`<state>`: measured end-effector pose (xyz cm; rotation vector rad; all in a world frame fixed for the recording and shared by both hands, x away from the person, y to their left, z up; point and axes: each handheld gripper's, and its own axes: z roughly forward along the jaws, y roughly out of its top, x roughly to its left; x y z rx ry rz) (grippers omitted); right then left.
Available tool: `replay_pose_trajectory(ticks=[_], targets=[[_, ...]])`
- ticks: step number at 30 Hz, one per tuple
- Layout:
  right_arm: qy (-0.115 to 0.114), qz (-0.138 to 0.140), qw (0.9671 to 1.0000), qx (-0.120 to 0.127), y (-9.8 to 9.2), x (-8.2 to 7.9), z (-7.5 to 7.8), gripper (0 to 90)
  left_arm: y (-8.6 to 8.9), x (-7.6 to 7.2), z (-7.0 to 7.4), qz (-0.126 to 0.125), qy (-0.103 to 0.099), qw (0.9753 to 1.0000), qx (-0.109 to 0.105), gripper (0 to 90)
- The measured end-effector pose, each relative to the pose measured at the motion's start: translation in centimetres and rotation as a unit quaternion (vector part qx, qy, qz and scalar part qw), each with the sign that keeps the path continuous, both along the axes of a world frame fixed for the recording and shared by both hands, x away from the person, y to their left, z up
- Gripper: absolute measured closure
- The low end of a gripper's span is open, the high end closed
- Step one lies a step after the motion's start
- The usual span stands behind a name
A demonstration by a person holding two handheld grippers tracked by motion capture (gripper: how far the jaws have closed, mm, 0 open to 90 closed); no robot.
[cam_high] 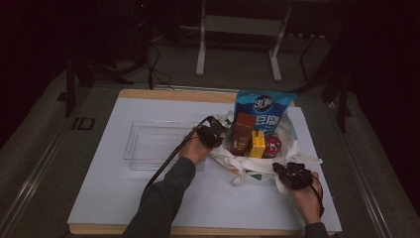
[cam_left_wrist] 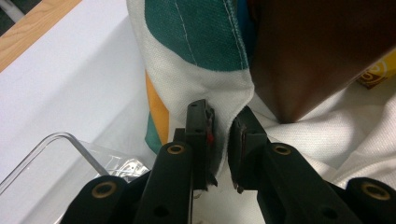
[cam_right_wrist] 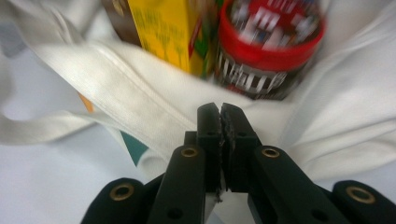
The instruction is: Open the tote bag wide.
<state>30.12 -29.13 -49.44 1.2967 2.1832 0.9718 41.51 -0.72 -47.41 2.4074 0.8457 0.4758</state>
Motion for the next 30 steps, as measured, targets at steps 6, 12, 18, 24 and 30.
replay_pose_trajectory(ticks=[6, 12, 18, 24, 30], targets=[[0.006, -0.009, 0.9999, -0.004, 0.5, 0.4, -1.8, 88.0, 0.1, -0.2, 0.1, -0.005, -0.002, 1.0, -0.004, 76.8], [0.002, -0.008, 0.9999, -0.007, 0.6, 0.5, -2.6, 88.7, 0.8, -0.8, 1.4, -0.024, -0.004, 0.9991, -0.033, 65.2], [0.004, 0.005, 1.0, -0.003, 1.2, 0.8, -3.2, 90.0, 1.7, -1.5, 2.8, -0.039, -0.03, 0.9977, -0.046, 61.3], [0.001, -0.001, 1.0, -0.005, 1.4, 0.7, -3.3, 90.0, 1.3, -2.1, 3.4, -0.048, -0.065, 0.9951, -0.057, 76.8], [-0.003, 0.0, 1.0, -0.003, 1.3, 0.7, -3.4, 90.0, 0.0, -3.1, 4.0, -0.084, -0.084, 0.9901, -0.075, 83.8]])
